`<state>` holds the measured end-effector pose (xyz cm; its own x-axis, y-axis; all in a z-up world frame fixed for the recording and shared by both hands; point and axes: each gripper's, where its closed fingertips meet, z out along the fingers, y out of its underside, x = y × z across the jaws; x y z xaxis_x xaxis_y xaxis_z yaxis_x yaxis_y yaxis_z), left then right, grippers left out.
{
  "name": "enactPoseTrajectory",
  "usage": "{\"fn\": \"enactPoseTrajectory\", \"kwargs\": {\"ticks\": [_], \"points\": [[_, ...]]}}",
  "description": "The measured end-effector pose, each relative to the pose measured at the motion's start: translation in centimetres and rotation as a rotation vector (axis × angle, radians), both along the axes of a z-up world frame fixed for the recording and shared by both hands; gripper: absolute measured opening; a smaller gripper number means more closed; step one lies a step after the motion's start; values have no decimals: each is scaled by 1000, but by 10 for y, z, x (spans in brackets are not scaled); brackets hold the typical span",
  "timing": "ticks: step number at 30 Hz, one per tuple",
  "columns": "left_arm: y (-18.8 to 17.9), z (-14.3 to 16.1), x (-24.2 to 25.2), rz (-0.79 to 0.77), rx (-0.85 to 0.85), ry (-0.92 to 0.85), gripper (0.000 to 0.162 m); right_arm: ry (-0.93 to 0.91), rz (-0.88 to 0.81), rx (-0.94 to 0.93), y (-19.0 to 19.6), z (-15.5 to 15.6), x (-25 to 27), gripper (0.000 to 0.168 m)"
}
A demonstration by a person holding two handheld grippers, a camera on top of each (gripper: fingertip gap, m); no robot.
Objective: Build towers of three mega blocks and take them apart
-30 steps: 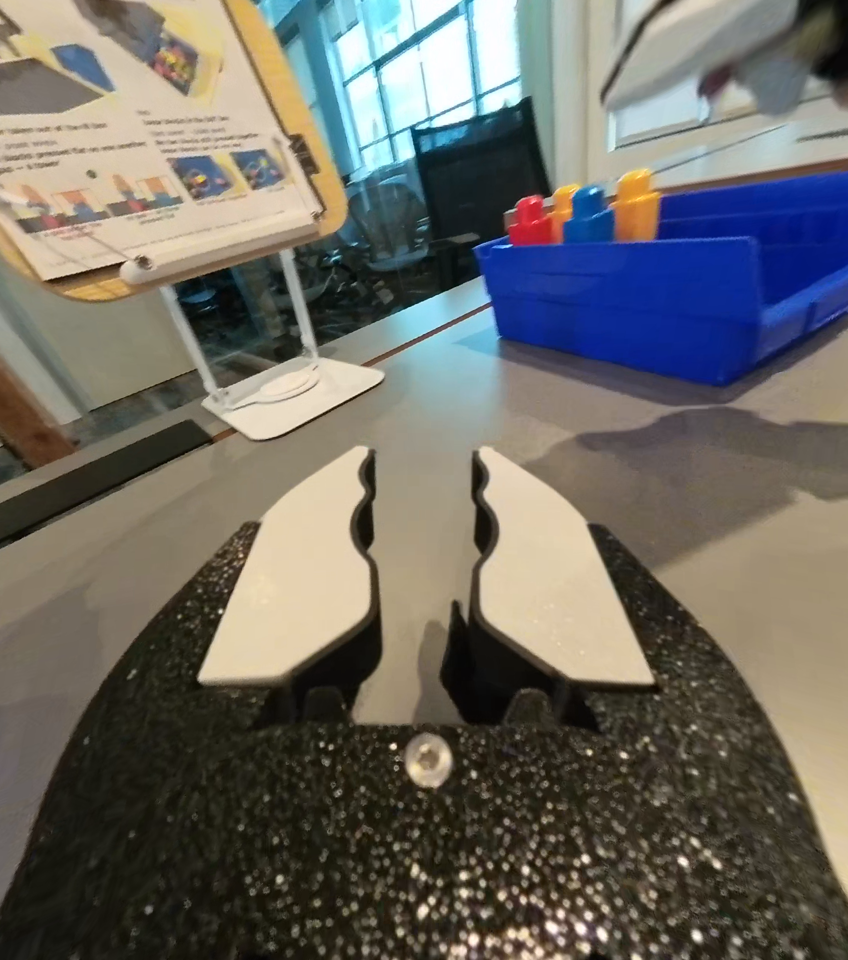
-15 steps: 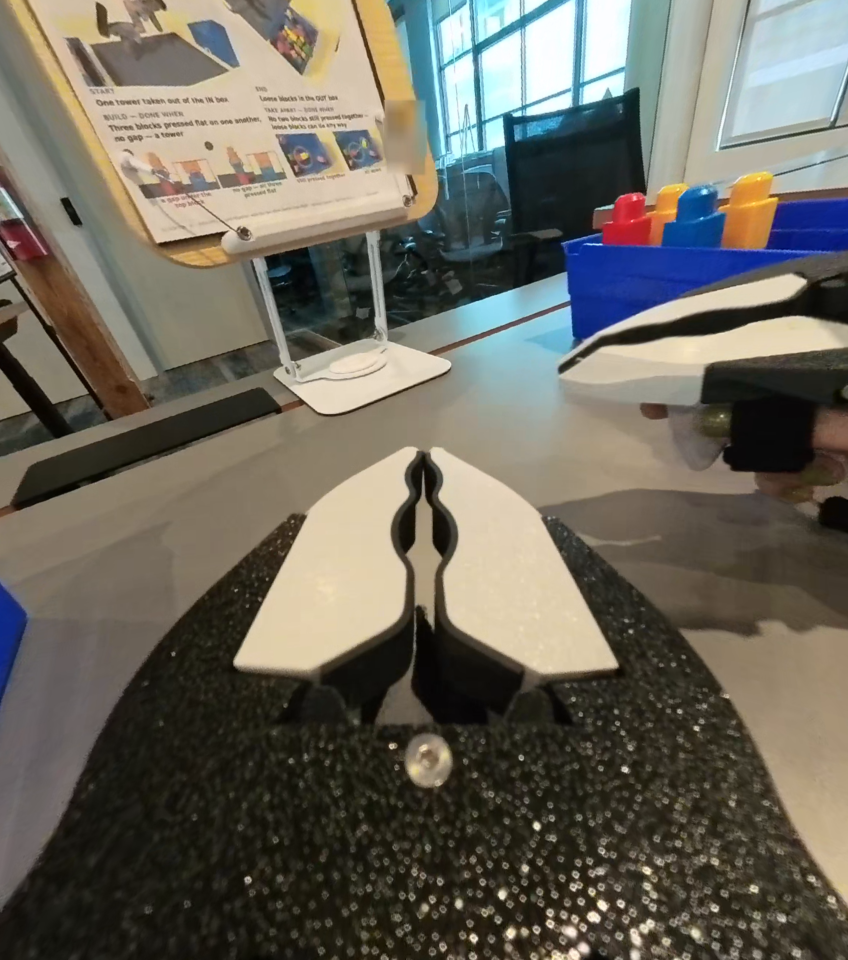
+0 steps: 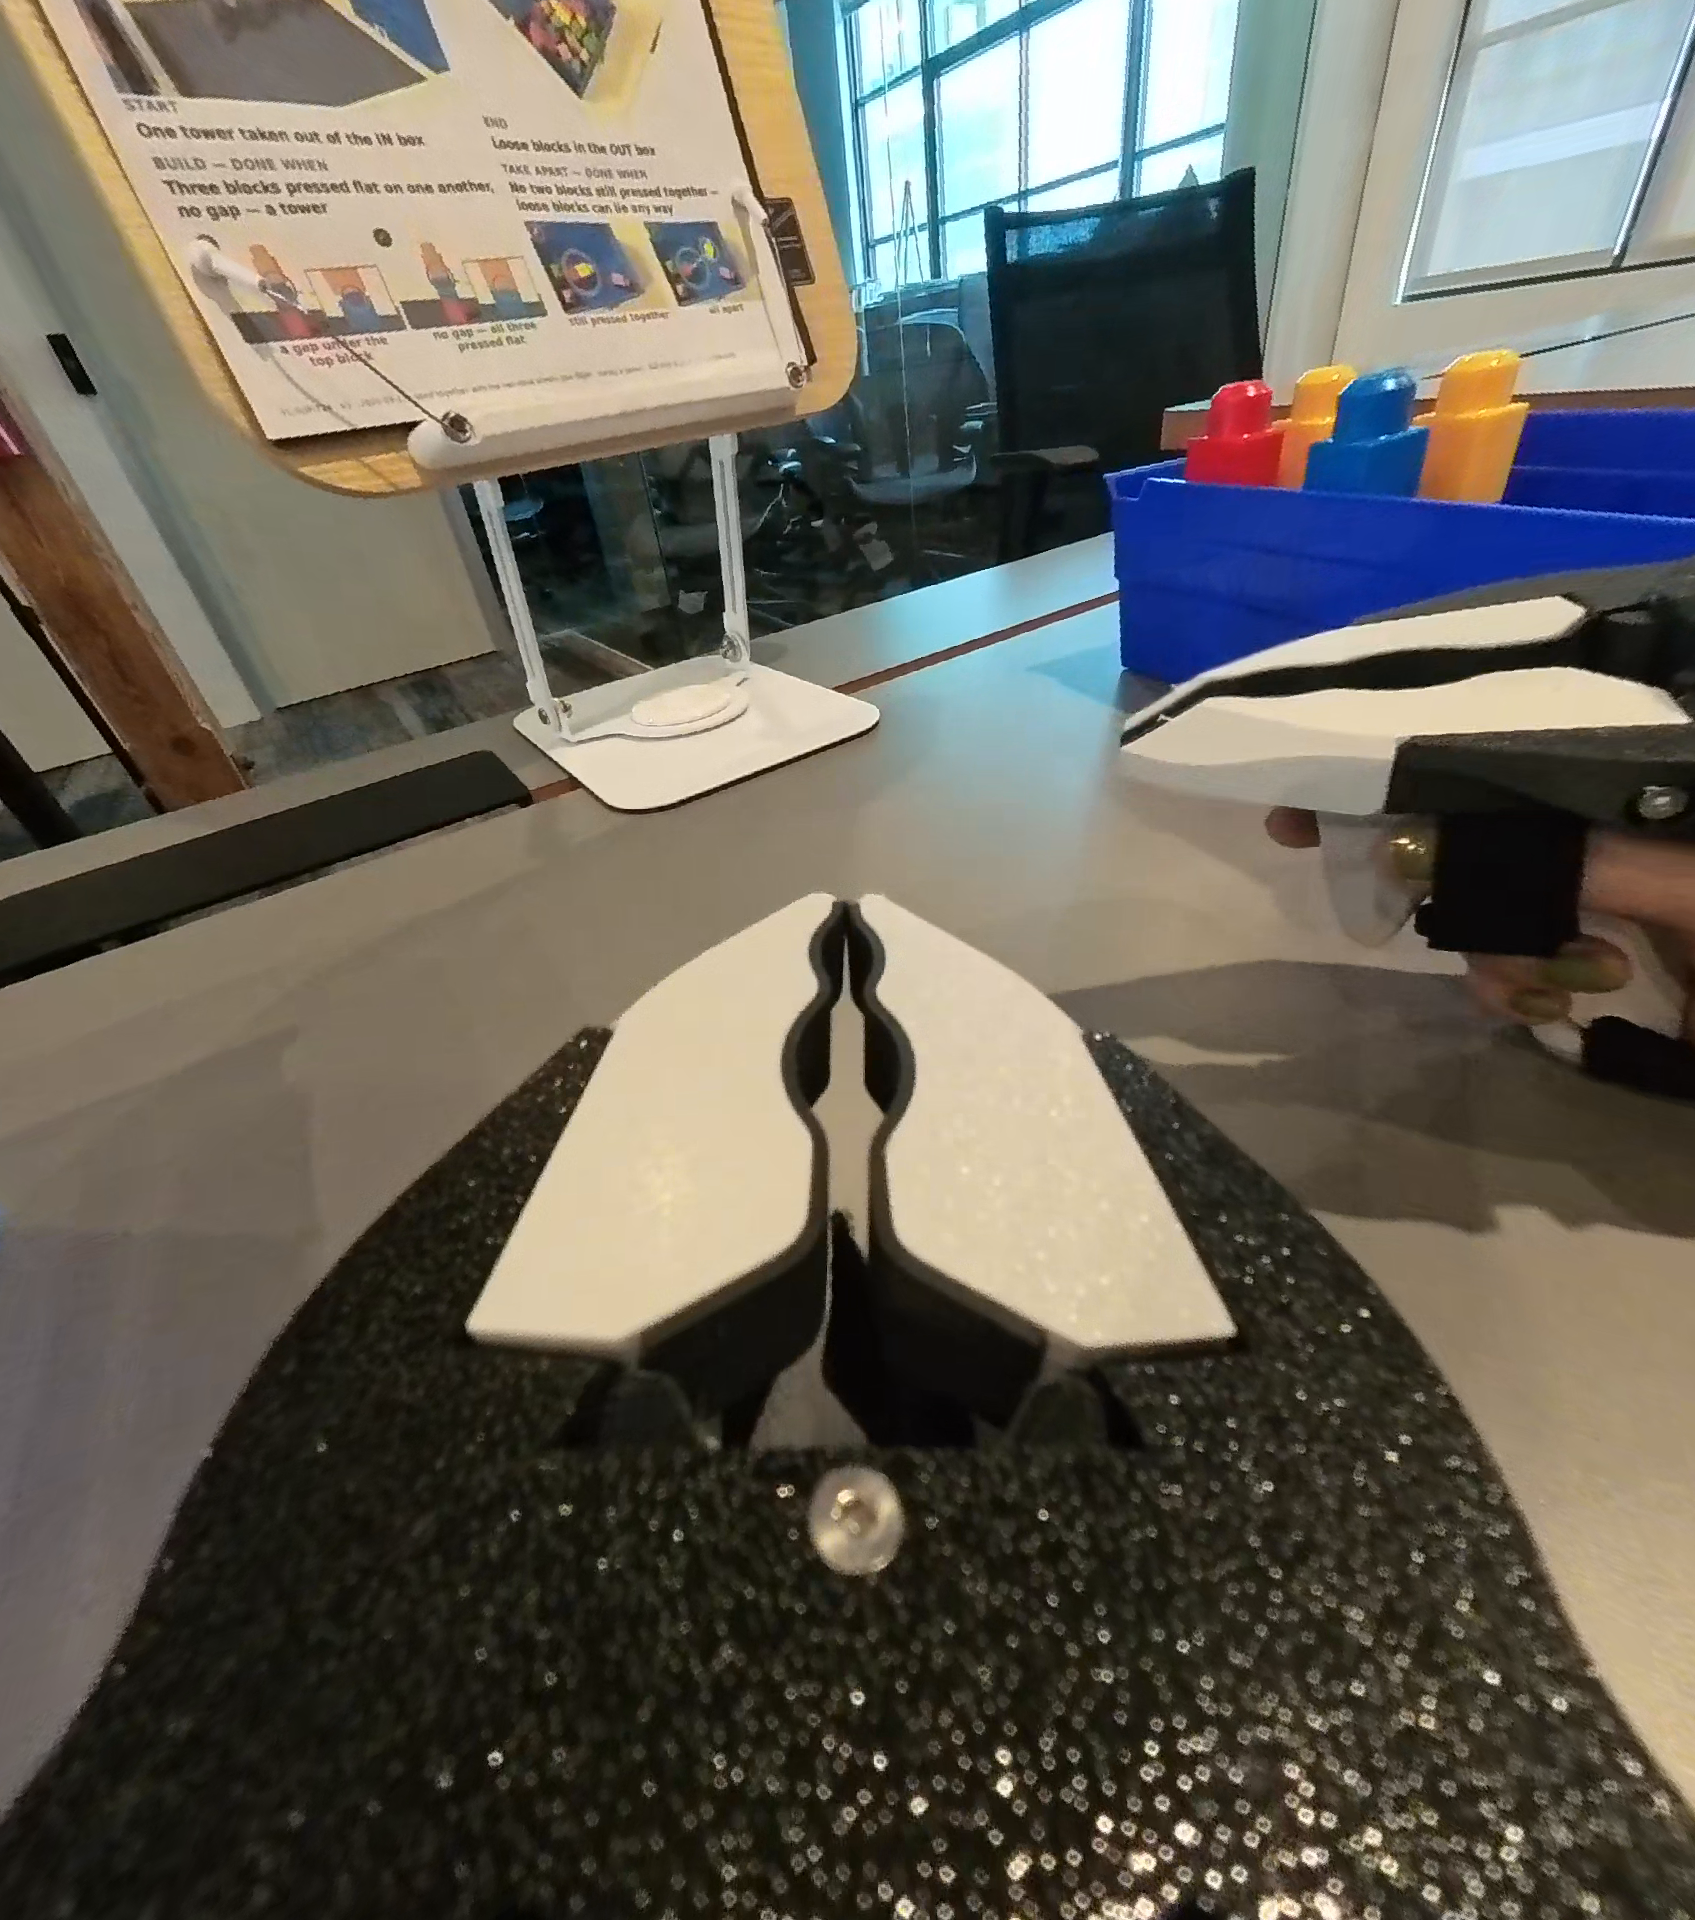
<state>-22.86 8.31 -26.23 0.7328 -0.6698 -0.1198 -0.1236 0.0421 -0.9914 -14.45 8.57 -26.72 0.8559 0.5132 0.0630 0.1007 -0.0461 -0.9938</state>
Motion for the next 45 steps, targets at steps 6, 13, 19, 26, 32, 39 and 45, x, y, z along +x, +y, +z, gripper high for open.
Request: {"fn": "enactPoseTrajectory", "kwargs": {"ticks": [6,13,19,26,32,39,45], "points": [[-2,-1,3,-13,8,21,0,13,34,-13,-1,-1,-2,0],[-4,-1,4,-21,33,56,0,-5,21,-18,0,-3,-2,1],[-22,49,-30,44,94,-15,0,-38,-33,-22,6,-6,1,2],[-16,109,-131,285,78,34,1,-48,-27,-41,7,-8,0,33],[68,82,-231,488,-158,177,36,-66,-14,-41,6,-9,-3,36],[140,-3,-250,442,-428,381,56,-108,-16,-29,5,-11,-6,34],[165,-31,-241,420,-473,460,55,-126,-12,-26,5,-12,-8,33]]}}
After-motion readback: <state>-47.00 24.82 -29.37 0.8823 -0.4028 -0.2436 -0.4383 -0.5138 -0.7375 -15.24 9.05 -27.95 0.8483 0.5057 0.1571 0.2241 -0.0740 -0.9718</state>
